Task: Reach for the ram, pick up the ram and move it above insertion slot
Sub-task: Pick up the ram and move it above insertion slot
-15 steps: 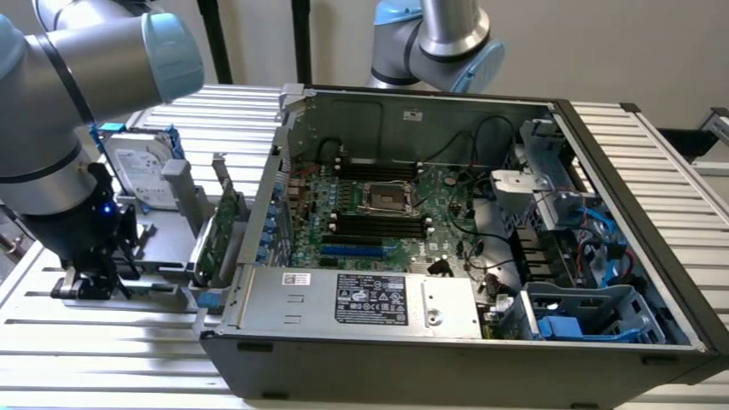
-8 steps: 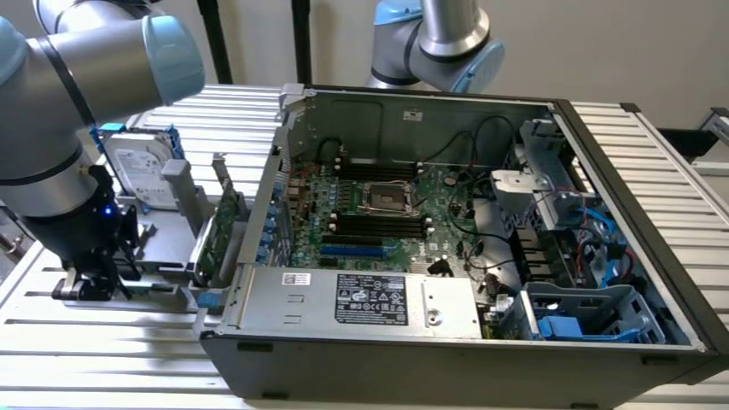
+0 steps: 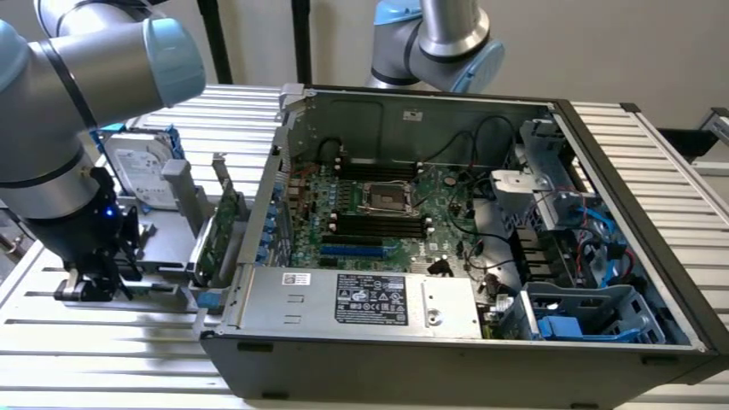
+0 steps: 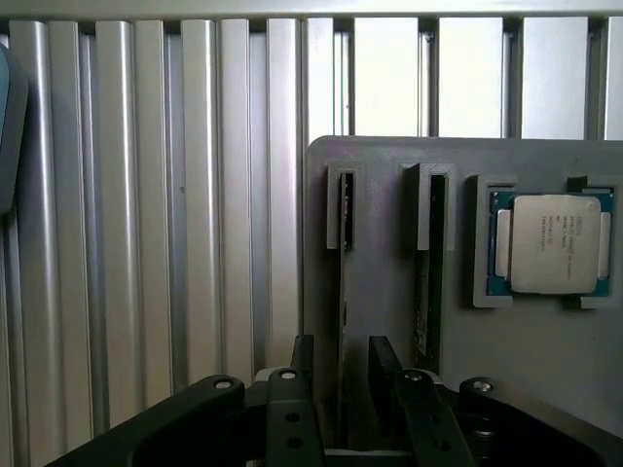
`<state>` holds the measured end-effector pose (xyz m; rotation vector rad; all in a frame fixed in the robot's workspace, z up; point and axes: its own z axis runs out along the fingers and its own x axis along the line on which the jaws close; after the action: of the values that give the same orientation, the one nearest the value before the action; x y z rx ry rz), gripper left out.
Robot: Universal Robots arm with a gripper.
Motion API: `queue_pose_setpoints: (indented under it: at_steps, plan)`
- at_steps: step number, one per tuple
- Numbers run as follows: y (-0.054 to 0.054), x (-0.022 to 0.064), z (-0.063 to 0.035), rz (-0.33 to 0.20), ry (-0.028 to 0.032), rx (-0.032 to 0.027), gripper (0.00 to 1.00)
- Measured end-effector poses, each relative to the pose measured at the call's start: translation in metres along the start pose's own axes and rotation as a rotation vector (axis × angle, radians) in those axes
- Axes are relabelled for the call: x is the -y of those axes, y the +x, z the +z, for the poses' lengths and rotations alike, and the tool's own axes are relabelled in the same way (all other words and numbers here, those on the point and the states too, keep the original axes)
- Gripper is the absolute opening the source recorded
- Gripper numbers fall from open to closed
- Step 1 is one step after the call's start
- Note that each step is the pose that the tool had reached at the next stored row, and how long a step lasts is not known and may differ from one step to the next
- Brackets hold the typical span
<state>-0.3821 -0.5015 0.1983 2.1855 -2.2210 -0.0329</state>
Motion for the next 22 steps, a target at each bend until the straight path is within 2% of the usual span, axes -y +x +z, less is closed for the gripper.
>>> queue_pose_setpoints:
  at_steps: [3,9,11,12,13,14,22]
  plan:
    - [-0.0006,-0.0002,0.0006,0.000,-0.0002,0.0008,0.36]
    - [-0.0016,-0.0007,0.0009,0.000,-0.0002,0.0059,0.36]
    - [-0.0017,-0.0011,0.0009,0.000,-0.0003,0.0062,0.34]
    - [-0.0017,-0.0011,0.0010,0.000,-0.0003,0.0062,0.22]
    - [-0.0017,-0.0012,0.0010,0.000,-0.0004,0.0063,0.22]
    - [-0.0016,-0.0012,0.0010,0.000,-0.0004,0.0063,0.16]
    - [-0.0016,-0.0013,0.0010,0.000,-0.0005,0.0062,0.13]
